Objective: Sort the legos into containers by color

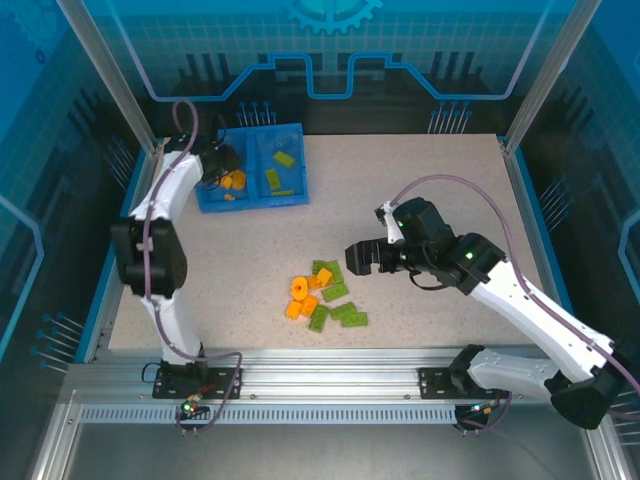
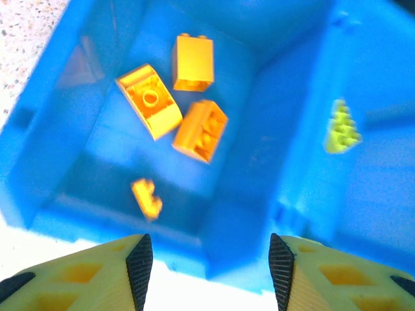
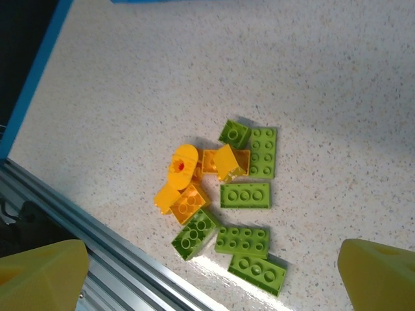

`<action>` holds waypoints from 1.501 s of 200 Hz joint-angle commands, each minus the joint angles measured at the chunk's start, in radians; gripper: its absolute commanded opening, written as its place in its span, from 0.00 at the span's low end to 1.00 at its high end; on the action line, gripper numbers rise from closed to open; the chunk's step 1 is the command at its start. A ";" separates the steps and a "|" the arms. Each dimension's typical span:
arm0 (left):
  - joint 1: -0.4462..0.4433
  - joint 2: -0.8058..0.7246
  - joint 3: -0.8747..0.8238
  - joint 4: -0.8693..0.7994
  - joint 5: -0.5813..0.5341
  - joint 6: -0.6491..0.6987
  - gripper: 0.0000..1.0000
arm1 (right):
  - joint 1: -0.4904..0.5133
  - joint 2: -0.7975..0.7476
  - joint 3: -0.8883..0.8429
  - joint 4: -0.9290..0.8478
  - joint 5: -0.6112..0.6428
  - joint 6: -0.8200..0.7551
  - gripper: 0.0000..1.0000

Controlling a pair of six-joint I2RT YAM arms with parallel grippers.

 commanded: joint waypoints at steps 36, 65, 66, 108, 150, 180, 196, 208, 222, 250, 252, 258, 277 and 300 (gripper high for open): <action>-0.242 -0.590 -0.359 0.151 0.096 0.137 0.53 | 0.025 0.184 -0.032 0.015 0.071 -0.076 1.00; -0.354 -0.791 -0.521 0.141 0.248 0.419 0.56 | 0.060 0.302 -0.066 0.034 0.104 -0.115 0.99; -0.355 -0.799 -0.528 0.140 0.255 0.430 0.56 | 0.060 0.307 -0.066 0.034 0.104 -0.115 0.99; -0.379 -1.053 -0.798 0.093 0.550 0.900 0.81 | 0.147 0.469 -0.064 0.043 0.081 -0.135 1.00; -0.381 -1.142 -0.932 0.174 0.598 0.999 0.94 | 0.229 0.604 -0.024 0.034 0.071 -0.148 0.99; -0.380 -1.106 -0.948 0.208 0.628 1.017 0.97 | 0.250 0.652 -0.030 0.049 0.064 -0.142 0.95; -0.381 -1.085 -0.950 0.229 0.626 1.017 0.98 | 0.253 0.669 -0.030 0.060 0.066 -0.139 0.86; -0.380 -1.073 -0.953 0.234 0.622 1.020 0.99 | 0.253 0.682 -0.027 0.066 0.067 -0.132 0.82; -0.380 -1.067 -0.957 0.242 0.612 1.022 0.99 | 0.253 0.694 -0.023 0.069 0.071 -0.128 0.75; -0.381 -1.072 -0.976 0.264 0.606 1.022 0.99 | 0.253 0.705 -0.016 0.070 0.067 -0.121 0.66; -0.381 -1.072 -0.978 0.265 0.604 1.022 0.99 | 0.253 0.704 -0.016 0.070 0.067 -0.121 0.65; -0.380 -1.072 -0.982 0.268 0.601 1.022 0.99 | 0.253 0.700 -0.015 0.071 0.069 -0.120 0.64; -0.381 -1.080 -0.993 0.275 0.591 1.022 0.99 | 0.253 0.672 -0.010 0.062 0.094 -0.110 0.59; -0.380 -1.103 -1.004 0.311 0.568 1.013 0.99 | 0.250 0.593 0.014 0.022 0.164 -0.099 0.56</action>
